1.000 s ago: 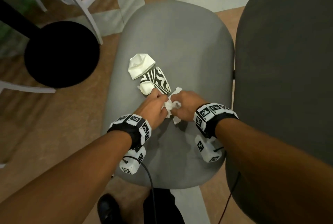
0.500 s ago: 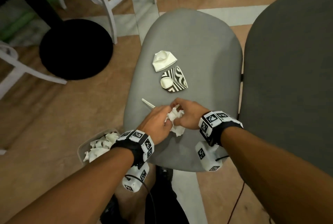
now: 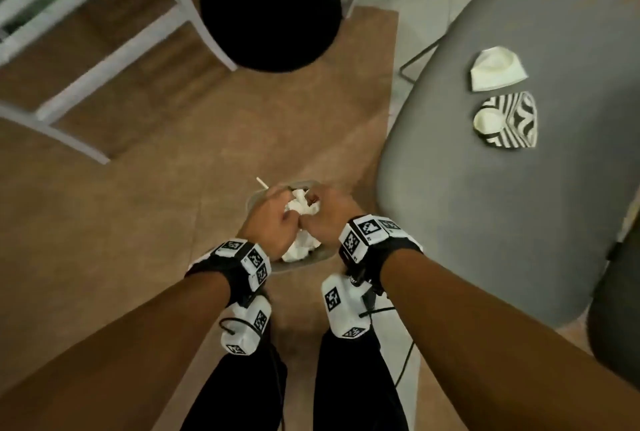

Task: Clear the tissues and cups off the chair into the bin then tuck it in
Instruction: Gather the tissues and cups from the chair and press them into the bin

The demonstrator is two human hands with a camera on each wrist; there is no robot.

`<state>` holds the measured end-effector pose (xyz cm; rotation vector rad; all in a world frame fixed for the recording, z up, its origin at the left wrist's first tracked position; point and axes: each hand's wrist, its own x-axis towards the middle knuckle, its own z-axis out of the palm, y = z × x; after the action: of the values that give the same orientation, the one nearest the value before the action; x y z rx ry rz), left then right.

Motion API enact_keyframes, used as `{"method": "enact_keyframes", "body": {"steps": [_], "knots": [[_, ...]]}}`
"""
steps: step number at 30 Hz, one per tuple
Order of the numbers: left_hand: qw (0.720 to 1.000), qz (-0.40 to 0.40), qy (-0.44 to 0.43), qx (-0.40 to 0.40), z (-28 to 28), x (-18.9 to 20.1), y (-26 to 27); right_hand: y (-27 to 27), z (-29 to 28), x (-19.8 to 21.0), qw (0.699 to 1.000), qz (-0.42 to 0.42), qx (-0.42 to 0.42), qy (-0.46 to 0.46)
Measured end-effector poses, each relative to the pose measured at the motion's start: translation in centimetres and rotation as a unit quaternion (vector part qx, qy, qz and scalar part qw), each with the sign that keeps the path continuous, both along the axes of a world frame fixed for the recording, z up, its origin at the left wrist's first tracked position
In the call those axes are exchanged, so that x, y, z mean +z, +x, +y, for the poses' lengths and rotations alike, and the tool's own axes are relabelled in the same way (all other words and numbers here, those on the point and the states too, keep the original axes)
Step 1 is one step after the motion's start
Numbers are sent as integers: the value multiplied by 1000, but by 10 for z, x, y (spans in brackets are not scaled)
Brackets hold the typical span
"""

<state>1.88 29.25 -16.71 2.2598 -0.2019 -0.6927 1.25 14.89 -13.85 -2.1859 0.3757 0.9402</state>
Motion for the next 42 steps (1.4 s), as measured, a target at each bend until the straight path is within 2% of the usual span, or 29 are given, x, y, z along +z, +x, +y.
{"method": "enact_keyframes", "body": {"steps": [4,10,16,21,25,31,35,39,42], "knots": [[997,78,19,-21,21,-60,-4,-15,23,-71,998,32,16,-44],[993,95,62,-43,29,-142,-13,-25,26,-163,992,68,13,-103],[995,69,66,-41,48,-171,-24,-26,34,-194,988,95,46,-114],[995,39,79,-44,42,-158,-25,-23,46,-177,984,122,79,-107],[984,-11,139,-107,44,-141,-24,-25,53,-156,976,111,102,-159],[972,38,198,-118,51,-89,-10,-13,40,-101,973,87,125,-173],[969,64,216,-106,39,-38,15,12,23,-54,989,41,71,-123],[959,35,247,-137,14,14,51,41,-12,9,997,-26,4,-73],[956,4,247,-160,-25,43,84,56,-61,47,992,-87,-34,-81]]}}
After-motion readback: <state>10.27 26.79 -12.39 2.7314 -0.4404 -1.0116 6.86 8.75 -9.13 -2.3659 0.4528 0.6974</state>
